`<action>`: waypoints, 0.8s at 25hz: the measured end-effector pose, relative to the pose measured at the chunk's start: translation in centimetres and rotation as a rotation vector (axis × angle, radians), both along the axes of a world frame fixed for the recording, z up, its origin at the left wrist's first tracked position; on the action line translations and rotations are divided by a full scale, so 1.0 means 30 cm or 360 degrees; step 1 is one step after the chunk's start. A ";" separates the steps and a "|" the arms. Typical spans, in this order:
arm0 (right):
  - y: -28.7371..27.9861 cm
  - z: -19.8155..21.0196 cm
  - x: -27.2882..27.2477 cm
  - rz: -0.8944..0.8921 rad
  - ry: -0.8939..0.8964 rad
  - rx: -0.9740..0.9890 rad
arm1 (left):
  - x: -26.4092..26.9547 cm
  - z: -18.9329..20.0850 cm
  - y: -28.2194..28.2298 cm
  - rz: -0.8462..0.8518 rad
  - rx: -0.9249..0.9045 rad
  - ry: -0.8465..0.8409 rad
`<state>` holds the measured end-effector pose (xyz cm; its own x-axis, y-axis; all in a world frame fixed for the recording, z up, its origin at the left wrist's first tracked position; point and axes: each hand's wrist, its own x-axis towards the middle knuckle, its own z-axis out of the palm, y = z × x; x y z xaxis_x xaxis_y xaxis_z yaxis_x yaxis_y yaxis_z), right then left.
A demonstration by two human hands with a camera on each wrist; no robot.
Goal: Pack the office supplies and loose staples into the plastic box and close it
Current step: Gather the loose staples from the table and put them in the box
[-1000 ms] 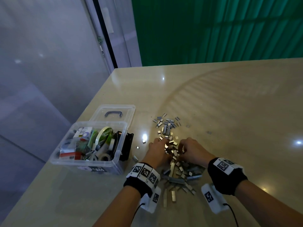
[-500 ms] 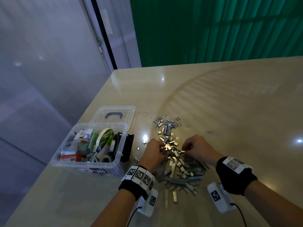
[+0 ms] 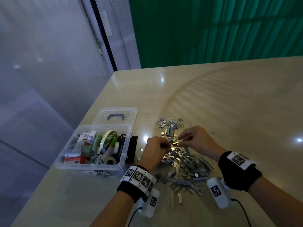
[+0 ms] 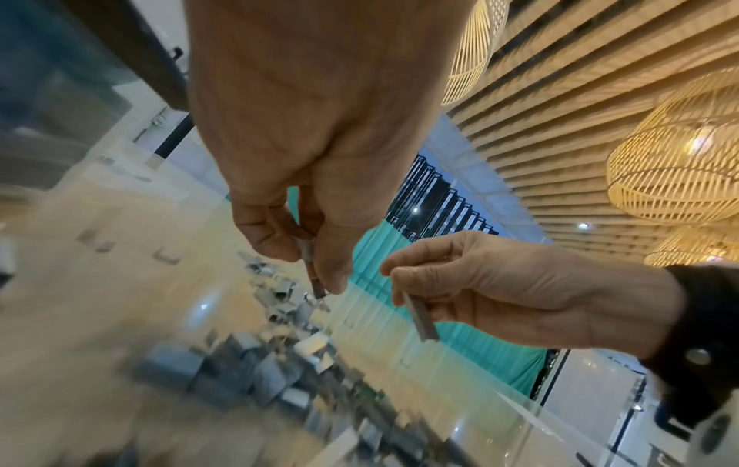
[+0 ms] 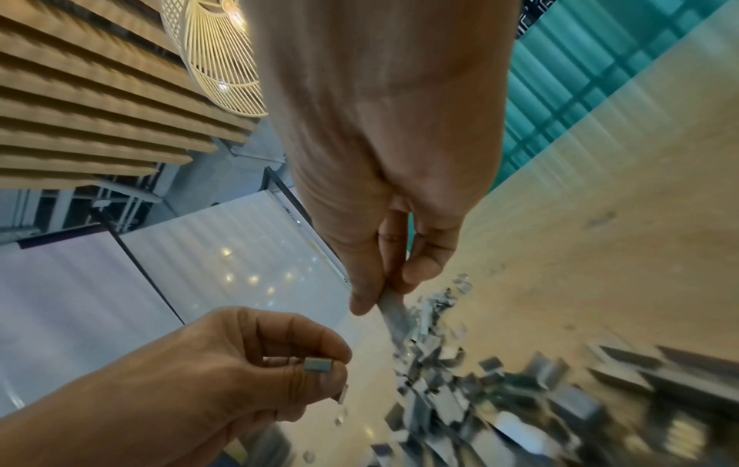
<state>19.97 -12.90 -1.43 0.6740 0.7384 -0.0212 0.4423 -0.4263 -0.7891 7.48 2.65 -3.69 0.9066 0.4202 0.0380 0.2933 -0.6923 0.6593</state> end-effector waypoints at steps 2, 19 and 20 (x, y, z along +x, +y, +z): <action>0.029 0.043 -0.008 -0.0005 -0.0019 0.0111 | -0.018 0.060 0.002 -0.0045 -0.0061 -0.0102; 0.549 0.257 -0.430 0.0491 -0.0044 0.0327 | -0.560 0.335 0.504 0.0440 0.0035 -0.0333; 0.571 0.258 -0.453 0.0519 -0.0083 0.0312 | -0.574 0.328 0.517 0.0443 0.0051 -0.0309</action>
<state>6.37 4.23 6.31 0.3997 0.9008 0.1699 0.5713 -0.0999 -0.8146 -9.73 18.15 6.15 0.7316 0.6465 0.2162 0.3450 -0.6247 0.7005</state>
